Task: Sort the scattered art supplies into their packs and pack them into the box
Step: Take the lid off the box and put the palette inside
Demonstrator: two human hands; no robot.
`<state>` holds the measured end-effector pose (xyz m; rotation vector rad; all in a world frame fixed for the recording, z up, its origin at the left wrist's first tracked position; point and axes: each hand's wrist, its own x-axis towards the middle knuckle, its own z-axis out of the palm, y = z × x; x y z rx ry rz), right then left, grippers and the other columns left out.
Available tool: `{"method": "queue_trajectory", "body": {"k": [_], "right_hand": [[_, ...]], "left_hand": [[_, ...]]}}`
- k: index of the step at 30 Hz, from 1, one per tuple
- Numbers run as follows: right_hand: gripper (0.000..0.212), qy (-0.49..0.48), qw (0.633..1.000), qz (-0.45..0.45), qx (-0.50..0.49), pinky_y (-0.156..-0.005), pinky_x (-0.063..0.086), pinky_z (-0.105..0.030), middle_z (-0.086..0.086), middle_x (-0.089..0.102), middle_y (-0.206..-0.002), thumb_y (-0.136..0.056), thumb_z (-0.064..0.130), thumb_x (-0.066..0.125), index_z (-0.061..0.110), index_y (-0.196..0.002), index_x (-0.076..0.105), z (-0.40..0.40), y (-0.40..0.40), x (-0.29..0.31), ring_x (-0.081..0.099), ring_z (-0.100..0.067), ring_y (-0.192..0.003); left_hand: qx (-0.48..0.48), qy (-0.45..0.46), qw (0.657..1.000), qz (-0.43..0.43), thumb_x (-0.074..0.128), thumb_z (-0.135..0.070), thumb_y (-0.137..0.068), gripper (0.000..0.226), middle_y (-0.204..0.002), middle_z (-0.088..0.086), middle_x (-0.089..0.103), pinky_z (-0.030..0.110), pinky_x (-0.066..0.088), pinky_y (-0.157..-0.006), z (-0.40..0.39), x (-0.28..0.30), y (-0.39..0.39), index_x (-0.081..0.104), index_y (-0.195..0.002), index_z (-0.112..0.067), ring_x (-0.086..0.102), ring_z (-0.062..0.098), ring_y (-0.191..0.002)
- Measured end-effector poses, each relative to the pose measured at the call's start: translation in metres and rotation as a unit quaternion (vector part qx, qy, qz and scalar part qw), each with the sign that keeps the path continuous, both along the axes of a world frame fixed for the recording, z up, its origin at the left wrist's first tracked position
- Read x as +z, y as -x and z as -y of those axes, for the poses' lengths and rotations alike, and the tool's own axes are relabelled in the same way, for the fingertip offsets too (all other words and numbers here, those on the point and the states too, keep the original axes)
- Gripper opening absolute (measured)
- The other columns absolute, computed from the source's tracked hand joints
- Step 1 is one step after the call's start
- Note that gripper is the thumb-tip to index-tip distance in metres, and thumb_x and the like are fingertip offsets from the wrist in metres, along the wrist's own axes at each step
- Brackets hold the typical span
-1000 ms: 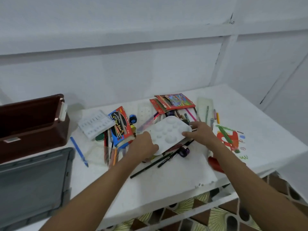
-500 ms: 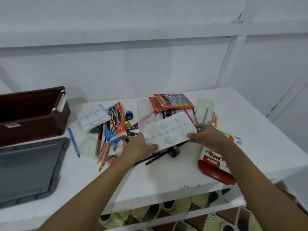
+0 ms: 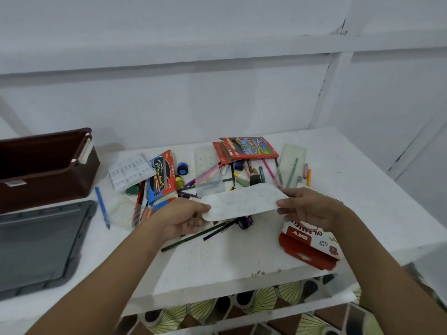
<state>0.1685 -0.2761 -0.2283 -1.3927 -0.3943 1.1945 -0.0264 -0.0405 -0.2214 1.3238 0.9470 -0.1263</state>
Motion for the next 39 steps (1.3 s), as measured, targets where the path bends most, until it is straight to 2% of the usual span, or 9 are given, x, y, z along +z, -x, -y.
{"method": "queue_trajectory", "body": {"k": [3,7,13,20,25,29,33,36,39], "right_hand": [[0.027,0.051,0.998,0.030,-0.035,-0.055,0.050,-0.024,-0.007,0.067,-0.090,-0.082,0.020,0.069,0.006,-0.104,0.067,-0.007,-0.001,0.004,0.060,-0.015,-0.068],[0.015,0.087,0.993,0.084,-0.006,-0.051,0.042,-0.023,-0.003,0.065,-0.078,-0.086,0.010,0.066,0.007,-0.100,0.070,-0.013,-0.003,0.009,0.050,-0.011,-0.059],[0.006,0.045,0.990,0.131,-0.027,-0.051,0.045,-0.026,-0.005,0.058,-0.069,-0.088,0.010,0.064,0.011,-0.088,0.070,-0.060,0.001,0.017,0.052,-0.015,-0.056],[0.022,-0.045,0.988,0.144,-0.006,-0.061,0.050,-0.028,-0.015,0.067,-0.089,-0.091,0.000,0.048,-0.006,-0.100,0.066,-0.130,0.015,0.045,0.060,-0.019,-0.070],[0.032,-0.100,0.990,0.096,0.025,-0.063,0.051,-0.030,-0.006,0.062,-0.099,-0.097,0.016,0.044,0.000,-0.122,0.058,-0.176,0.037,0.073,0.063,-0.018,-0.075],[0.050,-0.054,0.947,0.306,0.086,-0.066,0.052,-0.016,0.008,0.058,-0.105,-0.078,0.016,0.075,0.018,-0.126,0.059,-0.230,0.070,0.083,0.066,0.004,-0.081],[0.075,-0.072,0.935,0.318,0.136,-0.074,0.054,-0.021,-0.003,0.066,-0.106,-0.071,0.015,0.082,0.024,-0.136,0.046,-0.302,0.104,0.091,0.069,-0.010,-0.088],[0.080,-0.083,0.921,0.341,0.171,-0.078,0.054,-0.034,-0.010,0.068,-0.105,-0.067,0.015,0.085,0.023,-0.136,0.047,-0.367,0.131,0.099,0.069,-0.020,-0.085],[0.079,-0.082,0.903,0.375,0.191,-0.071,0.050,-0.026,-0.009,0.069,-0.100,-0.065,0.016,0.087,0.022,-0.134,0.049,-0.429,0.158,0.101,0.066,-0.013,-0.076]], "left_hand": [[-0.022,0.004,1.000,-0.003,0.067,-0.011,-0.087,0.025,-0.082,0.012,0.067,0.018,0.042,-0.040,-0.013,0.008,0.012,0.063,-0.109,-0.003,0.057,0.013,-0.054],[-0.069,0.004,0.998,0.008,0.067,-0.005,-0.085,0.015,-0.089,0.017,0.068,0.021,0.046,-0.040,-0.028,0.024,0.026,0.067,-0.100,-0.004,0.062,0.016,-0.053],[0.035,-0.182,0.981,0.059,0.070,-0.010,-0.085,0.010,-0.070,0.008,0.068,0.025,0.053,-0.053,-0.059,0.032,0.026,0.075,-0.093,-0.011,0.059,0.016,-0.057],[0.114,-0.159,0.971,0.139,0.053,-0.001,-0.090,0.019,-0.085,0.010,0.072,0.024,0.056,-0.060,-0.093,0.065,0.044,0.069,-0.101,-0.002,0.068,0.016,-0.069],[0.151,-0.085,0.965,0.198,0.045,-0.011,-0.092,0.027,-0.091,0.014,0.065,0.026,0.059,-0.060,-0.143,0.091,0.084,0.067,-0.105,-0.002,0.068,0.023,-0.074],[0.111,-0.217,0.954,0.176,0.068,-0.003,-0.084,0.033,-0.098,0.017,0.066,0.031,0.060,-0.074,-0.190,0.097,0.124,0.064,-0.116,-0.004,0.064,0.025,-0.085],[0.101,-0.270,0.945,0.153,0.071,0.005,-0.078,0.062,-0.100,0.020,0.069,0.028,0.058,-0.065,-0.247,0.111,0.170,0.050,-0.134,-0.013,0.070,0.028,-0.088],[0.098,-0.325,0.936,0.097,0.072,0.004,-0.078,0.055,-0.097,0.014,0.071,0.028,0.058,-0.061,-0.298,0.122,0.203,0.056,-0.127,-0.015,0.071,0.024,-0.083],[0.090,-0.366,0.925,0.048,0.072,0.006,-0.076,0.048,-0.094,0.013,0.071,0.020,0.057,-0.061,-0.347,0.128,0.227,0.061,-0.122,-0.005,0.070,0.016,-0.075]]}}
